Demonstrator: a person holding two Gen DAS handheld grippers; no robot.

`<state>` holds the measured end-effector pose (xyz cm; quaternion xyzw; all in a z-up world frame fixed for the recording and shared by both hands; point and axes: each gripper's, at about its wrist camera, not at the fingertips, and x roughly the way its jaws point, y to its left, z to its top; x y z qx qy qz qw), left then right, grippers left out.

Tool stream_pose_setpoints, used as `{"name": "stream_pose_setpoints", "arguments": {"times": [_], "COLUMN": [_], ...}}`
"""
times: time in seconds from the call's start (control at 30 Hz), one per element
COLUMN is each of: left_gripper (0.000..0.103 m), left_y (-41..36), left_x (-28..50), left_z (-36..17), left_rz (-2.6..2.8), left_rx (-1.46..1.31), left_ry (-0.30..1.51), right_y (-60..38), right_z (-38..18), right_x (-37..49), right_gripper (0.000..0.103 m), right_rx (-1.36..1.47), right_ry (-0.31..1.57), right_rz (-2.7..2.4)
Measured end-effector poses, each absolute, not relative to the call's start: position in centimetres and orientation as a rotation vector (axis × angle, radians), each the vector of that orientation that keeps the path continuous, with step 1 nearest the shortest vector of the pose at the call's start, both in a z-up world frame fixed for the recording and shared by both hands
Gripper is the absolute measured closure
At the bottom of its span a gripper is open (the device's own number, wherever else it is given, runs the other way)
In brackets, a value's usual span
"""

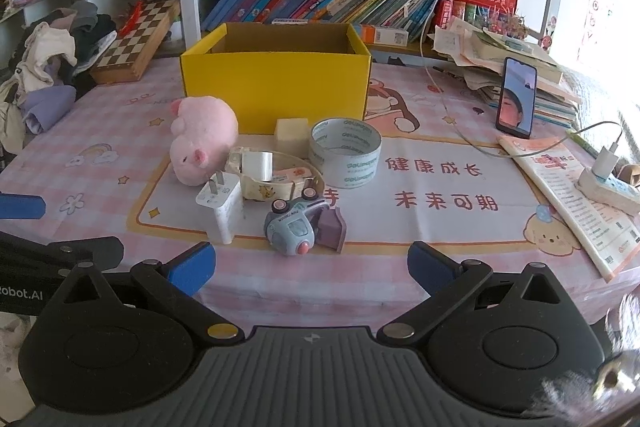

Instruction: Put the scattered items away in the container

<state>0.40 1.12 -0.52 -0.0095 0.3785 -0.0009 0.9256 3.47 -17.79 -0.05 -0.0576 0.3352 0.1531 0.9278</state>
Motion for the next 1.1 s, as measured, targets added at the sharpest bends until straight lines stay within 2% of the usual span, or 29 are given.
{"name": "stream_pose_setpoints", "arguments": {"times": [1.1], "left_gripper": [0.0], "left_y": [0.35], "left_x": [-0.01], "left_z": [-0.39], "left_rz": [-0.007], "left_rx": [-0.008], "left_ry": [0.793], "right_y": [-18.42], "right_z": [-0.24], "right_x": [3.28], "right_gripper": [0.0], "right_rx": [-0.084], "right_ry": [0.711], "right_rz": [0.331]}}
